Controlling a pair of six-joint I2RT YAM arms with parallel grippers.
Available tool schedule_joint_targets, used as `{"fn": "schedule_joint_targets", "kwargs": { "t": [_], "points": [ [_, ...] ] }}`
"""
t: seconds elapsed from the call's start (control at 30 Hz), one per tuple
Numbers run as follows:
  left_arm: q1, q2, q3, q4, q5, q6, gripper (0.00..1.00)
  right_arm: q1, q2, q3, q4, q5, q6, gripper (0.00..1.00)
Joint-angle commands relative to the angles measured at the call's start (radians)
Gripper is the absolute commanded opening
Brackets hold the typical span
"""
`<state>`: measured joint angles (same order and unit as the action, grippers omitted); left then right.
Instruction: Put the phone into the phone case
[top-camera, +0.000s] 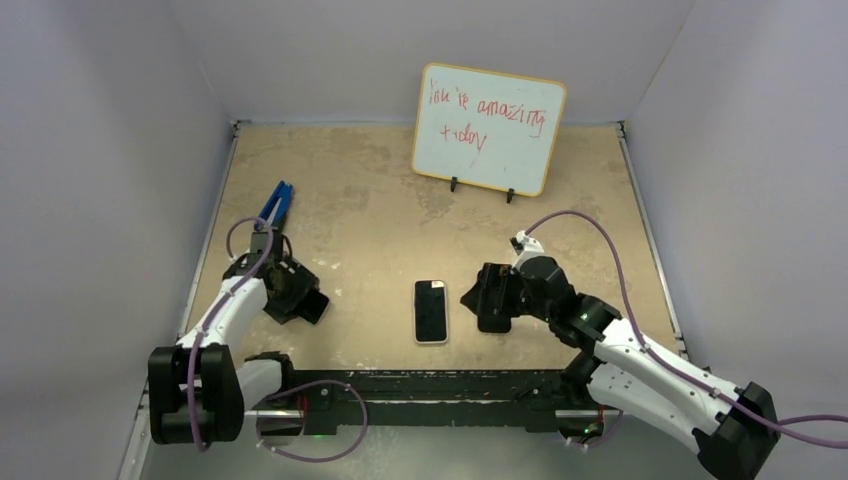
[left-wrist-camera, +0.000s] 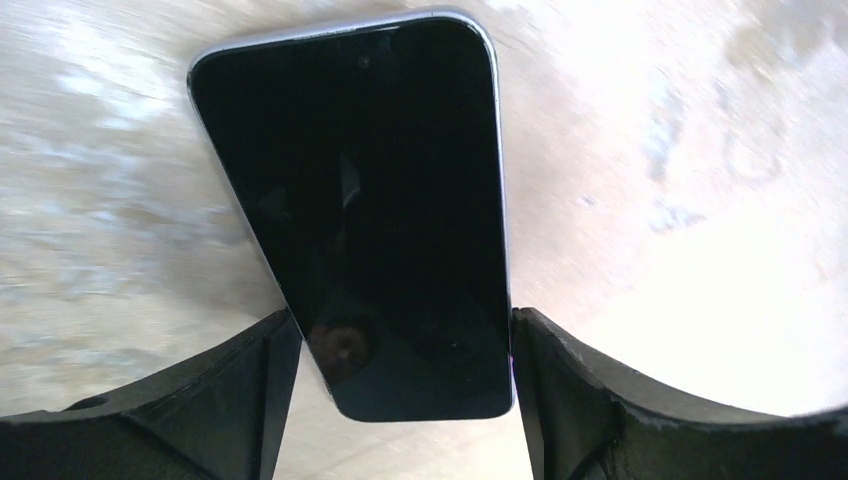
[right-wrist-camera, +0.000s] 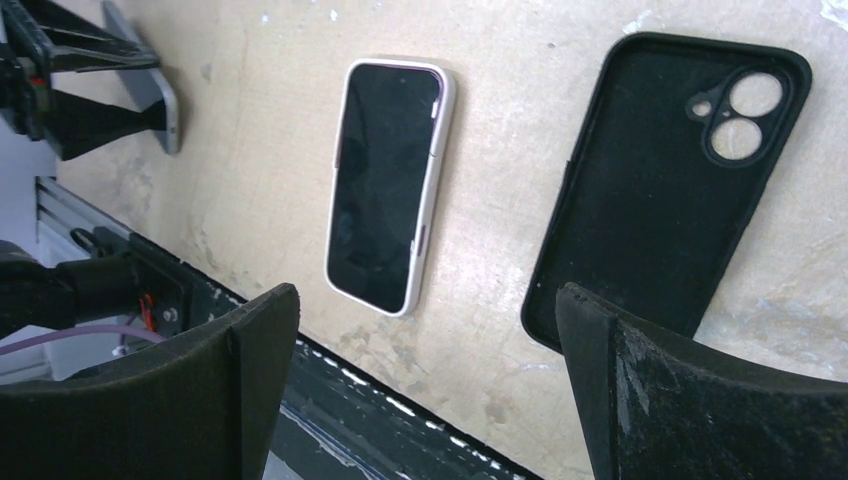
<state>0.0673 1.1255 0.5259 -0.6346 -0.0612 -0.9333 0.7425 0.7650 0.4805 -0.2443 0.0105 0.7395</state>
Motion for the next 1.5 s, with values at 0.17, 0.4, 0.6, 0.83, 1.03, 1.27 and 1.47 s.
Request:
{"fn": "schedule_joint_targets", "kwargs": {
  "t": [0.17, 0.4, 0.6, 0.83, 1.03, 1.27, 1.47],
  "points": [
    [-0.173, -0.005, -0.006, 0.179, 0.27, -0.055, 0.57, 0.003, 0.064, 0.02, 0.231, -0.152, 0.056, 0.93],
    [-0.253, -0.019, -0.038, 0.273, 0.372, -0.041, 0.56, 0.075, 0.241, 0.052, 0.451, -0.196, 0.094, 0.83],
    [-0.268, -0.018, -0.052, 0.319, 0.502, -0.03, 0.55, 0.181, 0.428, 0.145, 0.505, -0.142, 0.16, 0.68],
    [-0.273, -0.072, -0.088, 0.352, 0.583, -0.039, 0.55, 0.28, 0.658, 0.246, 0.64, -0.122, 0.189, 0.63],
    [-0.273, -0.09, -0.12, 0.367, 0.614, -0.041, 0.54, 0.296, 0.812, 0.344, 0.645, -0.133, 0.193, 0.65],
    [-0.273, -0.083, -0.128, 0.387, 0.648, -0.056, 0.54, 0.3, 0.931, 0.408, 0.664, -0.154, 0.197, 0.56],
    [-0.273, -0.087, -0.127, 0.394, 0.669, -0.055, 0.54, 0.302, 0.973, 0.44, 0.658, -0.16, 0.183, 0.36]
  ]
}}
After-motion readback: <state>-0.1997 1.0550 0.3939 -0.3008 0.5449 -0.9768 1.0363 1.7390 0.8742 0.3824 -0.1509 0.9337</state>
